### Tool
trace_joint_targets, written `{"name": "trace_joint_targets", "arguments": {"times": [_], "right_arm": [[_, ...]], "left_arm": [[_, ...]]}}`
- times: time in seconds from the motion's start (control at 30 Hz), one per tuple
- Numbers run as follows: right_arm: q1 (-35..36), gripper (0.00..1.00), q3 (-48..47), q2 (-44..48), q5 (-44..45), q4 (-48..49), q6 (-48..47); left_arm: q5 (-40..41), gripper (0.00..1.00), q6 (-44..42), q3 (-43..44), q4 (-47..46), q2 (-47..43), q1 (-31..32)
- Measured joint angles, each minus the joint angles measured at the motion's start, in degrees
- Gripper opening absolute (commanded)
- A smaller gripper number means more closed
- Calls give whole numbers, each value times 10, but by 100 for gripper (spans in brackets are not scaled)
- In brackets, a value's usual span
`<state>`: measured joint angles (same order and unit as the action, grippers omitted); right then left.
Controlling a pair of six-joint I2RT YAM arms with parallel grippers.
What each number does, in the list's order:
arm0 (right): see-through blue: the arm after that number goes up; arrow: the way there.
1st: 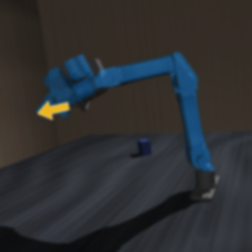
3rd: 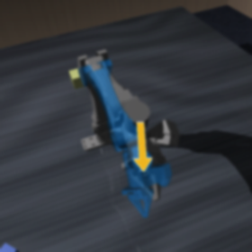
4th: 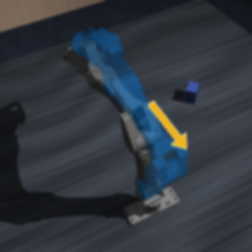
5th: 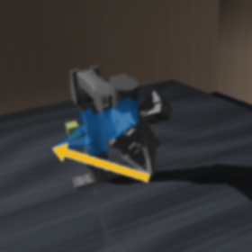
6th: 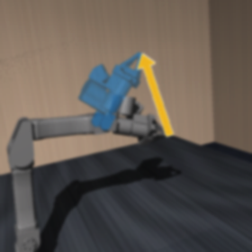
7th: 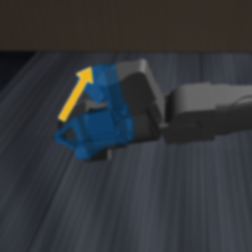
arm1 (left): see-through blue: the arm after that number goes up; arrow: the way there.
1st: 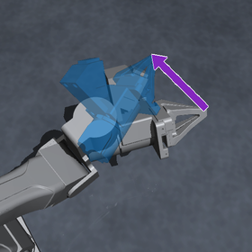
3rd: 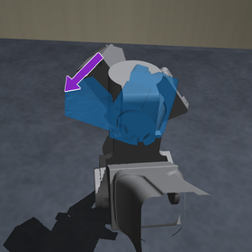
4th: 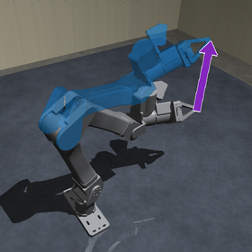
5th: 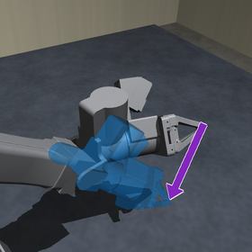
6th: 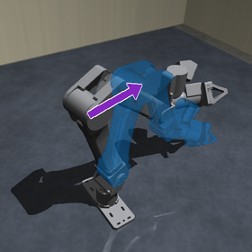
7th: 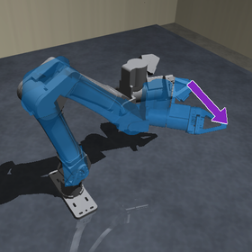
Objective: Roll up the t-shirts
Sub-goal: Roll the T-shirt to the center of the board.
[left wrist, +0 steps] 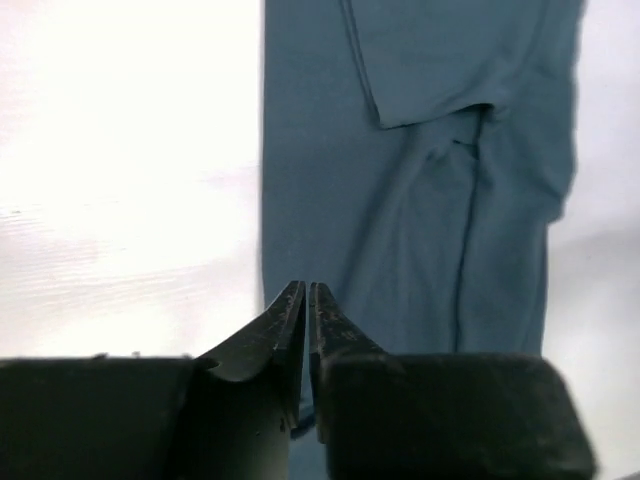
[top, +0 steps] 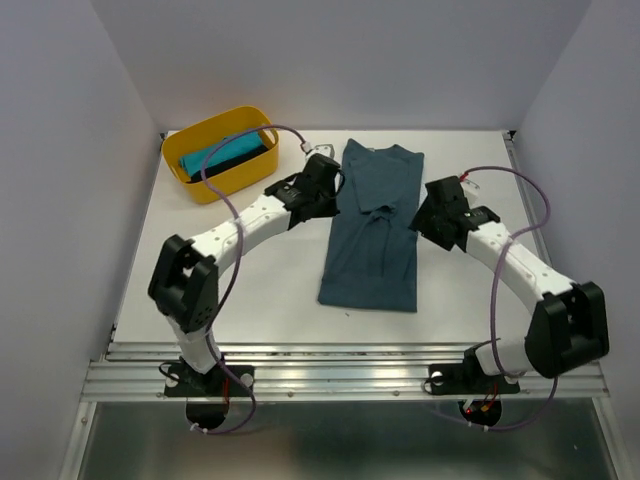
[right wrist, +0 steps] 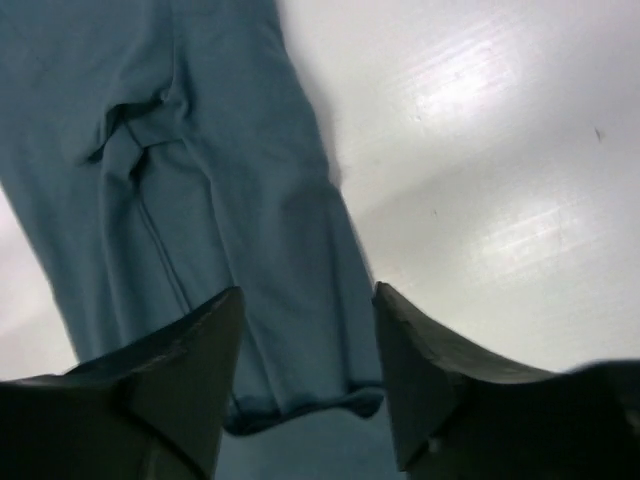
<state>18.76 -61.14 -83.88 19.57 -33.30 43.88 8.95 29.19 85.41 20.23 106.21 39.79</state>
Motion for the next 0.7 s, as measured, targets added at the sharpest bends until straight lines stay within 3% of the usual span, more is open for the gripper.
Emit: {"name": "trace_joint_targets", "arguments": {"times": [0.03,0.13,0.17,0.27,0.53,0.7], "right_arm": [[0,76,18,33,-8,-1,0],[0,83,67,106,-32,-13,12],[1,86,92,133,-45,-16,22],[5,86,149,183,-75,-26,42],[59,80,273,279,-122,-40,108],[113,63,325,279,-128,-37,156]], "left_arm": [[0,36,3,-14,-6,-34,0],[0,47,17,-81,-20,-139,0],[-1,56,28,-121,-33,-179,0],[-9,69,45,-202,-34,-238,0],[-56,71,103,-375,-53,-268,16],[-90,65,153,-457,-80,-305,33]]}}
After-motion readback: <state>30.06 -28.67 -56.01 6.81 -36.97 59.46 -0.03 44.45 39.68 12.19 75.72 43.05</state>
